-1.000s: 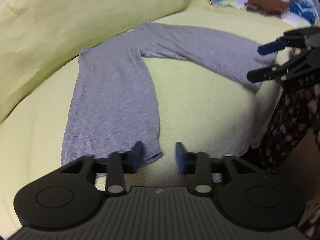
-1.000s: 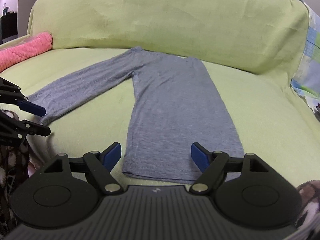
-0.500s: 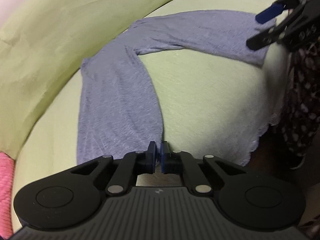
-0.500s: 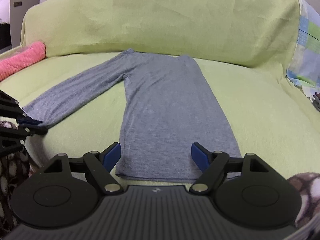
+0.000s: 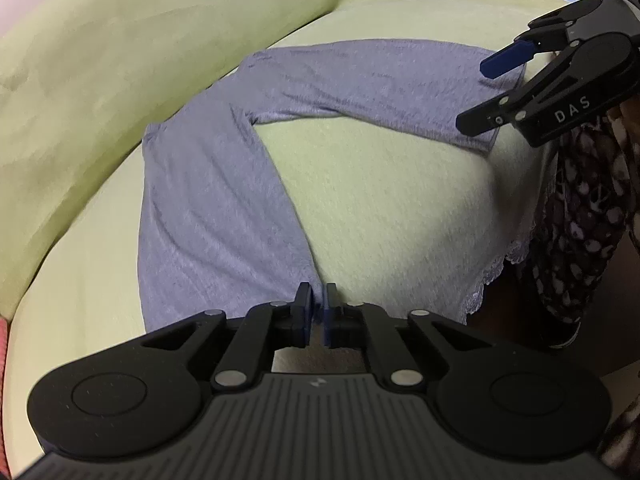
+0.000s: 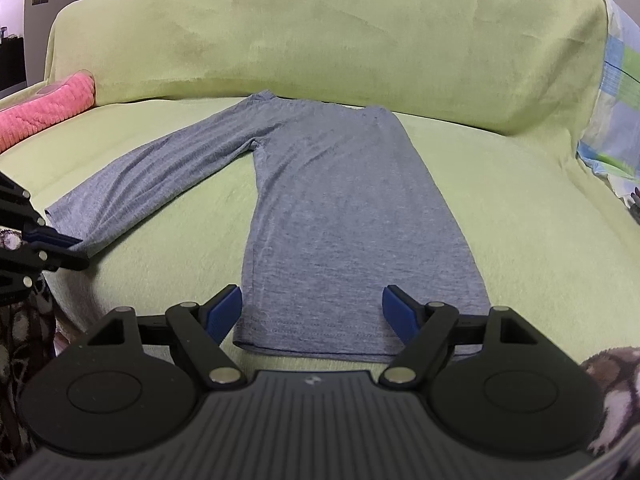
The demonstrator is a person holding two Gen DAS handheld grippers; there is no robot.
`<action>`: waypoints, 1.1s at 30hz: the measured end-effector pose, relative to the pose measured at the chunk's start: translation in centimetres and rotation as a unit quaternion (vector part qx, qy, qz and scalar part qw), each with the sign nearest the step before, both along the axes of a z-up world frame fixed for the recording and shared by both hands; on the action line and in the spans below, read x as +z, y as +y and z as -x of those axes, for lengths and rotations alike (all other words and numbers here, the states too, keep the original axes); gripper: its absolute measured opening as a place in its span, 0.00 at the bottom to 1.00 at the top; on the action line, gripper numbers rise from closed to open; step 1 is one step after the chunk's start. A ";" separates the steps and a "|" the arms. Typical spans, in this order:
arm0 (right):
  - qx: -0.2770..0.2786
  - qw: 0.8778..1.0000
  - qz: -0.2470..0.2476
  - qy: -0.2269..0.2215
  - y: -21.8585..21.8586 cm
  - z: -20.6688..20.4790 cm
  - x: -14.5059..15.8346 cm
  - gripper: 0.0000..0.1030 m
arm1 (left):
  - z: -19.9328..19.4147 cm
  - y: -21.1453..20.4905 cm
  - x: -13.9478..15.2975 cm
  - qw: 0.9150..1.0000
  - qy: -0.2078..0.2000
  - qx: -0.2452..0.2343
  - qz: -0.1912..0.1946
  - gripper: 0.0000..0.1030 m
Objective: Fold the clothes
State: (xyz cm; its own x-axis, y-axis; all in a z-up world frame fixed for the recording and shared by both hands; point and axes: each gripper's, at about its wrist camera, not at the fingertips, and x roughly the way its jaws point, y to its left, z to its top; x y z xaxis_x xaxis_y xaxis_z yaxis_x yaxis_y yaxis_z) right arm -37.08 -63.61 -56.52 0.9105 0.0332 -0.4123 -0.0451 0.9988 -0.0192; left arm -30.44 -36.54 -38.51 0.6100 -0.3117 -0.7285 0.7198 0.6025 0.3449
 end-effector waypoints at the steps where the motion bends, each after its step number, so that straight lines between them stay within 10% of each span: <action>1: 0.000 1.000 0.000 0.000 0.0 0.0 0.0 0.73 | -0.1 0.7 0.5 1.000 0.002 0.011 0.014 0.24; 15: -0.003 1.000 0.002 0.008 0.1 -0.4 -0.3 0.74 | -9.3 8.8 -0.5 0.974 0.045 0.207 0.077 0.33; 18: -0.004 1.000 0.002 0.012 0.0 -0.5 -0.4 0.74 | -9.2 9.1 -0.8 0.977 0.046 0.195 0.069 0.01; 24: -0.007 1.000 0.006 0.019 0.0 -1.0 -0.6 0.74 | -8.9 10.0 -1.3 0.977 0.042 0.198 0.069 0.01; 33: -0.019 1.000 -0.008 0.014 -0.5 -2.0 -0.4 0.75 | -6.5 9.7 0.4 0.968 0.028 0.231 0.093 0.41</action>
State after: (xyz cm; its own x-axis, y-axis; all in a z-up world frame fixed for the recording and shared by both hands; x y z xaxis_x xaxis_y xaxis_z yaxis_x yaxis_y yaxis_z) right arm -35.10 -64.08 -56.88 0.8996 0.0062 -0.4367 -0.0079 1.0000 -0.0020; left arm -23.95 -26.84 -38.09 0.6764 -0.1446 -0.7222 0.3728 0.9128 0.1665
